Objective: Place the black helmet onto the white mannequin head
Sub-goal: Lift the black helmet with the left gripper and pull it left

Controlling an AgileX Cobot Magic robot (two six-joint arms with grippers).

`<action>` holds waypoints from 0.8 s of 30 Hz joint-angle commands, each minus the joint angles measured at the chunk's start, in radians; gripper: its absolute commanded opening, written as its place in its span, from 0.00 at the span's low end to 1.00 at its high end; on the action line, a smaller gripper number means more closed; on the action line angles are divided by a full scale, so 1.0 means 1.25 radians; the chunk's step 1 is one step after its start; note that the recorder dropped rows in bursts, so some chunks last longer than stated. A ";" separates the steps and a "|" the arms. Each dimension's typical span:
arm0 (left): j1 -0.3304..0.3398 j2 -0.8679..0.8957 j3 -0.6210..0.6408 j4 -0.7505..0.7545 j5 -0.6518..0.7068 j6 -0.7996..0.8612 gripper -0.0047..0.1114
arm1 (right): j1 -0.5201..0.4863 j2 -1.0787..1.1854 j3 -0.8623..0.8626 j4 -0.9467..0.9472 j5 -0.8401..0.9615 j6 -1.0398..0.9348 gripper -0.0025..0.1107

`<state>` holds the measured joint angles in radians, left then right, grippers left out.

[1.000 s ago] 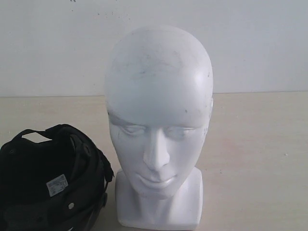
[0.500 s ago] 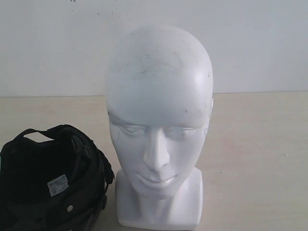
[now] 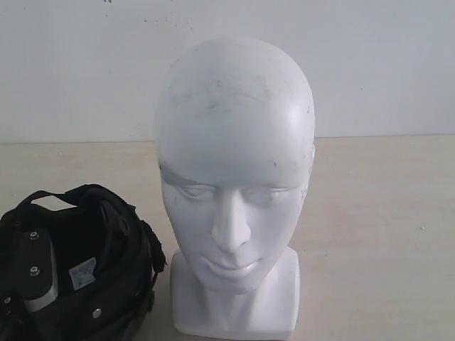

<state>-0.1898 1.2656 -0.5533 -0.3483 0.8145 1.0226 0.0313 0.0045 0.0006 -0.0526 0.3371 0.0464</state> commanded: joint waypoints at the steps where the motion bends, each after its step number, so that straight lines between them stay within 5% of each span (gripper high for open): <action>1: -0.007 0.011 0.003 -0.048 -0.003 -0.010 0.23 | 0.000 -0.004 -0.001 -0.004 -0.003 -0.001 0.02; 3: -0.007 0.010 -0.001 -0.071 -0.003 -0.010 0.09 | 0.000 -0.004 -0.001 -0.004 -0.003 -0.001 0.02; 8: -0.007 -0.018 -0.050 -0.101 0.036 -0.125 0.08 | 0.000 -0.004 -0.001 -0.004 -0.003 -0.001 0.02; 19: -0.005 -0.198 -0.166 0.104 0.108 -0.461 0.08 | 0.000 -0.004 -0.001 -0.004 -0.003 -0.001 0.02; 24: -0.005 -0.289 -0.262 0.113 0.168 -0.508 0.08 | 0.000 -0.004 -0.001 -0.004 -0.003 -0.001 0.02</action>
<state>-0.1937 0.9710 -0.8064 -0.2209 1.0239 0.4125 0.0313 0.0045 0.0006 -0.0526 0.3371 0.0464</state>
